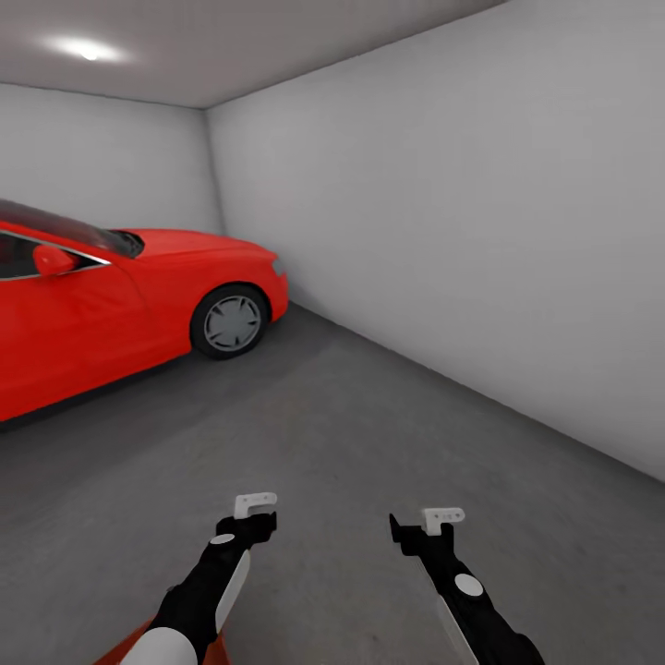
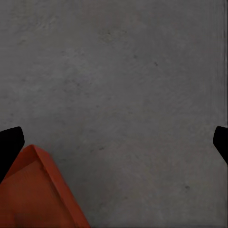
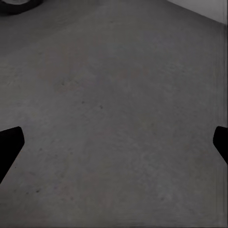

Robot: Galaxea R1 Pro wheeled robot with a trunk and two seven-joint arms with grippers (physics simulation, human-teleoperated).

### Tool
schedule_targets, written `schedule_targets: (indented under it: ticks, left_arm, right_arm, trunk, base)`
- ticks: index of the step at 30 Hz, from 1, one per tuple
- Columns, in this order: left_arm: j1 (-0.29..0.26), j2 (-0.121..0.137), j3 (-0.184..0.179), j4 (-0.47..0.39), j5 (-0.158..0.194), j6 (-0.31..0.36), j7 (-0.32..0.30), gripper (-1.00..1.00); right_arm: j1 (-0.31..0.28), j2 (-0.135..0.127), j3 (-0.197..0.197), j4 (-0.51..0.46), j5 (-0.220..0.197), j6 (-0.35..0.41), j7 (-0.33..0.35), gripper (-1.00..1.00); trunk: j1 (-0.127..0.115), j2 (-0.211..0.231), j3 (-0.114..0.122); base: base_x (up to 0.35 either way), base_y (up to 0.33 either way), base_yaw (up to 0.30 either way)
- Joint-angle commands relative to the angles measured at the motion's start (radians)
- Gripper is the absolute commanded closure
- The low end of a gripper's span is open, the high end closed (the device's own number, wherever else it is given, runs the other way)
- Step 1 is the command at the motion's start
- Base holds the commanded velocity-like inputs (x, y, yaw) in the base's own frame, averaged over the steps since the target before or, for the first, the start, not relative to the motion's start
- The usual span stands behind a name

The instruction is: Move the two storage containers from the living room to the garage. In the garage, place one container on the floor and stack the other container on top of it (either order is fine).

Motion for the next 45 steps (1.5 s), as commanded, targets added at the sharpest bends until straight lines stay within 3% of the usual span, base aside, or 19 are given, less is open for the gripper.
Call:
schedule_targets:
  ticks: [1, 34, 45]
  left_arm:
    - [0.000, -0.001, 0.004, -0.003, -0.003, 0.006, 0.000, -1.00]
    - [0.000, 0.000, 0.004, -0.003, -0.003, 0.006, -0.001, -1.00]
    - [0.000, -0.001, 0.004, -0.003, -0.003, 0.006, -0.001, -1.00]
  right_arm:
    - [-0.001, -0.001, 0.004, 0.000, -0.010, -0.001, -0.005, -1.00]
    - [-0.001, -0.001, 0.004, 0.002, -0.010, -0.001, -0.005, -1.00]
    - [-0.001, -0.001, 0.004, 0.002, -0.010, -0.001, -0.005, -1.00]
  trunk:
    - [0.001, -0.002, -0.001]
    - [0.001, -0.002, 0.025]
    - [0.001, -0.002, 0.034]
  base:
    - [-0.108, -0.284, -0.280]
    - [-0.010, -0.029, -0.280]
    - [-0.218, -0.178, -0.279]
